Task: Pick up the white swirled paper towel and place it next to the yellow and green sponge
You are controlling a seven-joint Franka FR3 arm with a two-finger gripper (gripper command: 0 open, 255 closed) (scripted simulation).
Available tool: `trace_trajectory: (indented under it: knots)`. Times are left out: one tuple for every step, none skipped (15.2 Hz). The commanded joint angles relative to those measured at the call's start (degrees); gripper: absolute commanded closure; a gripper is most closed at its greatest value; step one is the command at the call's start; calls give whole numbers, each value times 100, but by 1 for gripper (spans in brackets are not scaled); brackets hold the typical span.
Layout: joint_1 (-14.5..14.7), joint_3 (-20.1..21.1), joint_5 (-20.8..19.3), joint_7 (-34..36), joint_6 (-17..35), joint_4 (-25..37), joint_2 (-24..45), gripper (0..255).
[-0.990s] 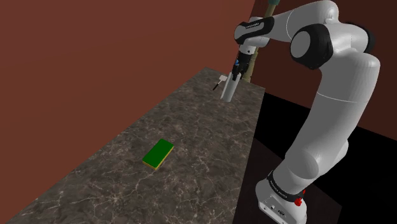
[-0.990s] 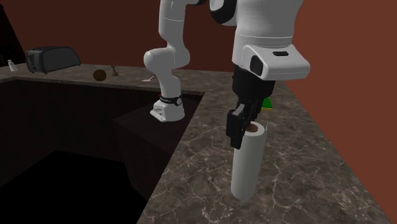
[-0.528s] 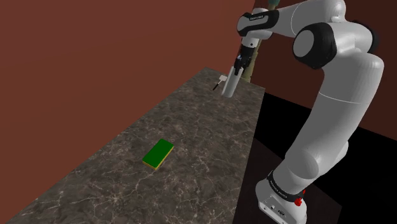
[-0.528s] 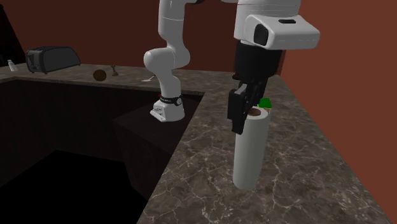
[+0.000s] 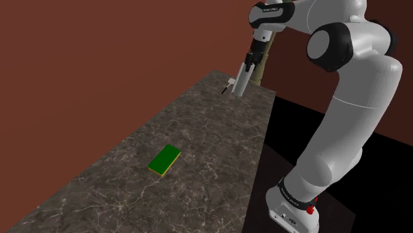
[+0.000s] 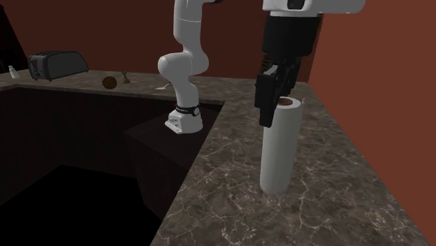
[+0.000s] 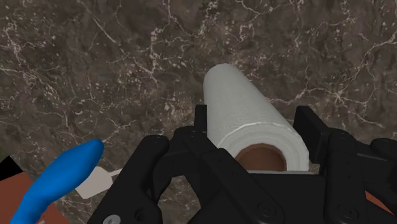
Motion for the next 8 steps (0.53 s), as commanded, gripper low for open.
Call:
trace_trajectory:
  knots:
    - [140,43,-88,187,-35,-188,-247,255]
    - [230,79,-138,315,-47,-305,-391,255]
    - [315,120,-185,446,-64,-413,-531,255]
    - [397,166,-229,577,-84,-512,-665,255]
    - [477,213,-270,710,-108,-603,-793,255]
    - [553,265,-307,843,-136,-686,-916,255]
    - [628,319,-341,977,-166,-761,-1034,255]
    - [701,375,-370,1112,-200,-829,-1146,255]
